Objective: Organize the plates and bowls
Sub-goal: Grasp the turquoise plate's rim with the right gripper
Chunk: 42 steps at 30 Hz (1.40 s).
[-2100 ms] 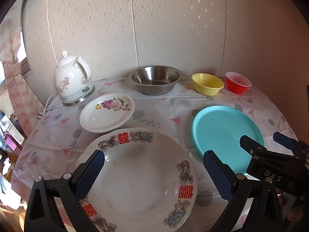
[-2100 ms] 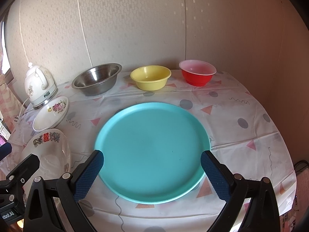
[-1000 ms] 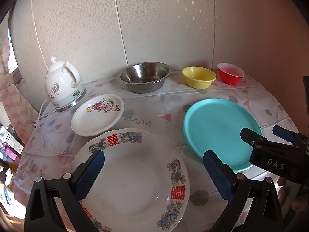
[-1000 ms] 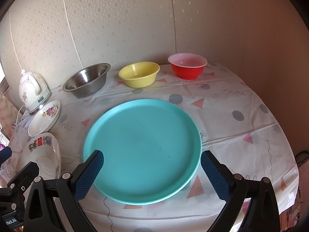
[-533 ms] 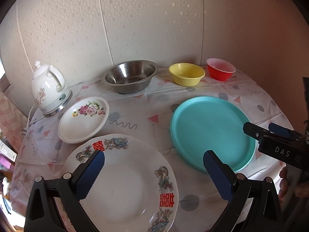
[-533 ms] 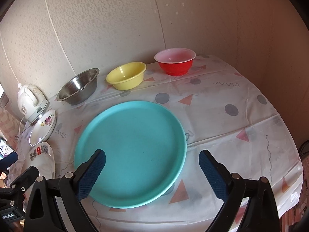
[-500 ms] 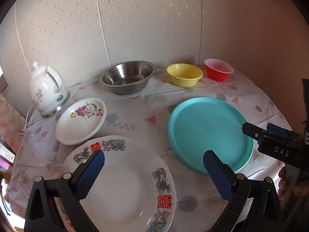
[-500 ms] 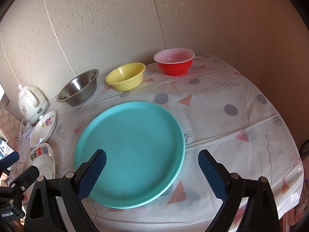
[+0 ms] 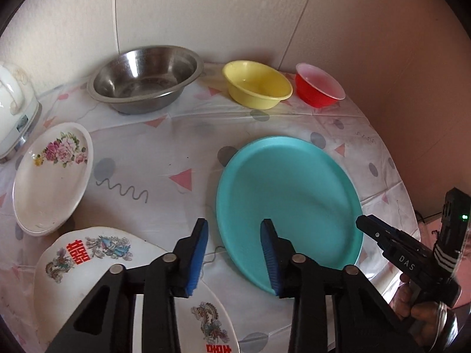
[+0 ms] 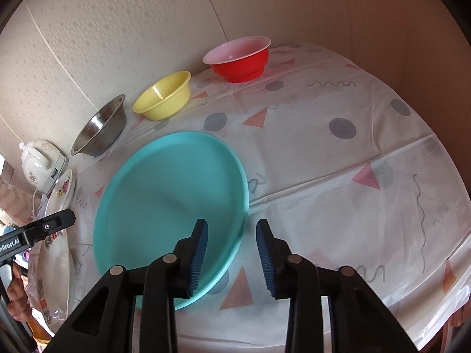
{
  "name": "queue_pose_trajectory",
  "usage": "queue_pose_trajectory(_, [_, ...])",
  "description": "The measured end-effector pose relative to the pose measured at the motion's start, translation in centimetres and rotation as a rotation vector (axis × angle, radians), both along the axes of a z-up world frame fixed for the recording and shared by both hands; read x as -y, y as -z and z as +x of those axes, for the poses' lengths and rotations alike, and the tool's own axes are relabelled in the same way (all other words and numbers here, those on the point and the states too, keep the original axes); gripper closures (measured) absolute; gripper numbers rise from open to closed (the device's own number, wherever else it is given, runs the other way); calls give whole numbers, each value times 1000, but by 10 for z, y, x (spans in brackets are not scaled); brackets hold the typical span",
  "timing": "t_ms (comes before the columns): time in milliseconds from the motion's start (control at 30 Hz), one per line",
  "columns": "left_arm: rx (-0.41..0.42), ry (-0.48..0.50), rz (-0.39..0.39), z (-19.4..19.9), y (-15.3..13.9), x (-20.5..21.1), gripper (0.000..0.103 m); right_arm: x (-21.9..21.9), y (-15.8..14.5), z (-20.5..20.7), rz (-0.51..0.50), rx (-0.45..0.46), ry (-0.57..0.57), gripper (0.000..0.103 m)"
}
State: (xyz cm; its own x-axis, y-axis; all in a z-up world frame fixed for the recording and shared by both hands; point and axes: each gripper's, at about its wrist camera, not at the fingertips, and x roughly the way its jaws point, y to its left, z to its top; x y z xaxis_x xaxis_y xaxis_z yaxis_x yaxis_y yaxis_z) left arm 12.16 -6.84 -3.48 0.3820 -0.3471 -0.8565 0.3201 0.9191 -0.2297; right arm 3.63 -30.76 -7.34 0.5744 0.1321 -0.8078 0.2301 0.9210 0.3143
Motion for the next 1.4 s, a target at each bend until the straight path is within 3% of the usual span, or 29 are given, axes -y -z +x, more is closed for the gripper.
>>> queue_pose_trajectory(300, [-84,8,64,29,24,16,73,-1,5,6,-18,-9,-23,69])
queue_pose_trajectory(400, [-116,17,70,33,34,21,73,-2,4,8,-37,-14,-39,75])
queue_pose_trajectory(667, [-99,11,61,34,38,22,73,0,4,14,-59,-21,-49,84])
queue_pose_trajectory(967, [-108,14,16,39,39,35,73,16,-5,20,-64,-3,-5,84])
queue_pose_trajectory(1267, [-102,33,11,38,39,53,73,26,2,31,-77,-49,38,84])
queue_pose_trajectory(1400, [-98,44,20,28,43,52,73,28,0,26,-62,-56,-6,84])
